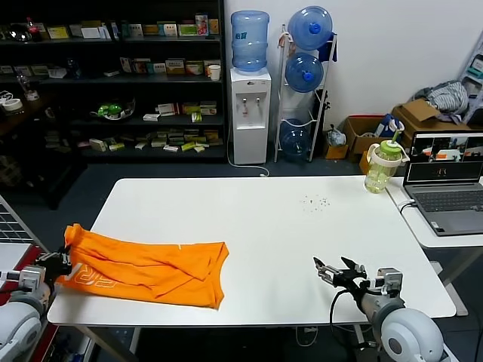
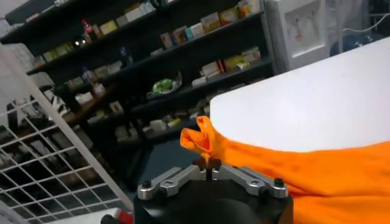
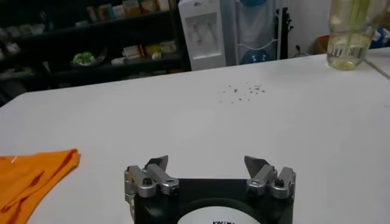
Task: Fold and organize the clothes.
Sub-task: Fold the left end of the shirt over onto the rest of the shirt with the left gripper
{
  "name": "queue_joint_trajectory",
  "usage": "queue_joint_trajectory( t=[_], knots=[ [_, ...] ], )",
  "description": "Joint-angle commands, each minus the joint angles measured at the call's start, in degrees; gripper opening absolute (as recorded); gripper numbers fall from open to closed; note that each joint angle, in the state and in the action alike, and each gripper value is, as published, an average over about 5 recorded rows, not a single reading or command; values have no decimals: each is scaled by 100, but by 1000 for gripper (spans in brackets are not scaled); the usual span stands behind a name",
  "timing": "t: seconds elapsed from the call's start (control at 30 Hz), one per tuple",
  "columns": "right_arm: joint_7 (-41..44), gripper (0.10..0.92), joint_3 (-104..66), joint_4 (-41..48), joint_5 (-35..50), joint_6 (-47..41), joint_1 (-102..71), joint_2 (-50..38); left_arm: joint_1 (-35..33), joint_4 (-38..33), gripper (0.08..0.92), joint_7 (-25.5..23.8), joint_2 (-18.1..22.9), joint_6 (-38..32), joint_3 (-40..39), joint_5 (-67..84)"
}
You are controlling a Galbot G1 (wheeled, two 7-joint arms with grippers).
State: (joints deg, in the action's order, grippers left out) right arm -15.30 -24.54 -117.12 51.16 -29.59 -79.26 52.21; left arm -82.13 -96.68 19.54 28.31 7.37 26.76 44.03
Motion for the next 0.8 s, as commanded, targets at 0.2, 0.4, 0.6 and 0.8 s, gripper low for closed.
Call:
queue_joint_trajectory(
  t=[0.2, 0.4, 0.6, 0.8],
  knots=[
    [-90, 823, -341, -164, -207, -43, -528, 224, 996, -2330, 102, 1493, 1468, 1227, -1616, 2512],
    [-112, 823, -512, -221, -266, -52, -792, 326, 1281, -2316, 102, 1634, 2182, 1257, -2237, 2272],
    [-113, 823, -522, -222, -287, -52, -839, 385, 1442, -2251, 102, 1661, 2400, 1239, -2423, 2077],
    [-120, 823, -418, -188, -283, -63, -736, 396, 1527, -2169, 102, 1690, 2551, 1214, -2481, 1942]
  ],
)
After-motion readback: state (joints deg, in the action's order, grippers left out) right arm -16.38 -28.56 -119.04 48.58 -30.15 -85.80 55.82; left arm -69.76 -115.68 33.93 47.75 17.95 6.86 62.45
